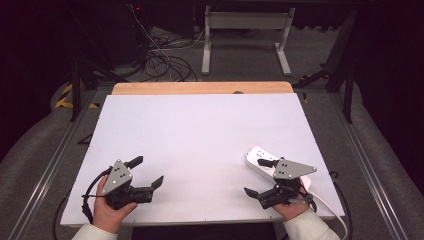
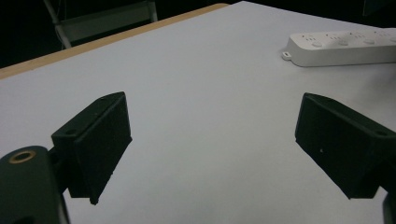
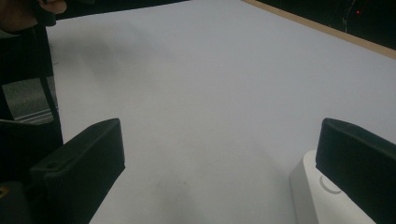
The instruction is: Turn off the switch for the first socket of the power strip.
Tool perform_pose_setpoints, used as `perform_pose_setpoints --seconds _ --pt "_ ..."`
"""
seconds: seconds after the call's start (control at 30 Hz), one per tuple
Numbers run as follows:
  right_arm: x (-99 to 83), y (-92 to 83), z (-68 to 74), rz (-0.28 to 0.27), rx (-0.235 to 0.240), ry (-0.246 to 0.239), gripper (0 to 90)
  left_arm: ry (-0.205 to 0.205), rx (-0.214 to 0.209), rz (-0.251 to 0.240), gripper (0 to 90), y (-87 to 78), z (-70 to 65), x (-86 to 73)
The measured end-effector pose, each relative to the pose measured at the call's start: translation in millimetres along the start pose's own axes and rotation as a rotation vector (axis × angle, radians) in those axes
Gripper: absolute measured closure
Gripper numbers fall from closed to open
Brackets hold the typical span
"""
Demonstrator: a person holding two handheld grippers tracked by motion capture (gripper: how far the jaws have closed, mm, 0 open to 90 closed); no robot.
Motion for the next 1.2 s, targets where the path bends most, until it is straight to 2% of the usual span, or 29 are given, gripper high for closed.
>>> perform_pose_setpoints --seconds 0.2,0.8,1.0,1.2 --pt "0.6 -0.2 0.6 0.002 -0.001 -0.007 1.6 0.017 -0.004 0.003 10.9 -0.3 -0.3 0.5" --pt "5.7 -0.9 2.7 -0.001 0.002 -0.023 1.9 0.019 0.005 -0.001 10.9 -1.1 -0.7 1.4" --pt "12.9 -3.4 4.8 -0.006 0.01 -0.015 3.9 0.019 0.005 0.002 10.9 -1.1 -0.5 1.2" --pt "22.6 -8.7 5.5 0.022 -0.001 -0.02 8.3 0.02 0.008 0.004 10.9 -1.1 -0.7 1.2"
Point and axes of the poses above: each handheld gripper's, and its own axes: y roughly forward along the jaws, x roughly out of its top, z roughly to its left, the point moved 10 cm from there along y, roughly forward along the jaws, and after that the axes turned 12 degrees about -z, right-handed, at the moved point
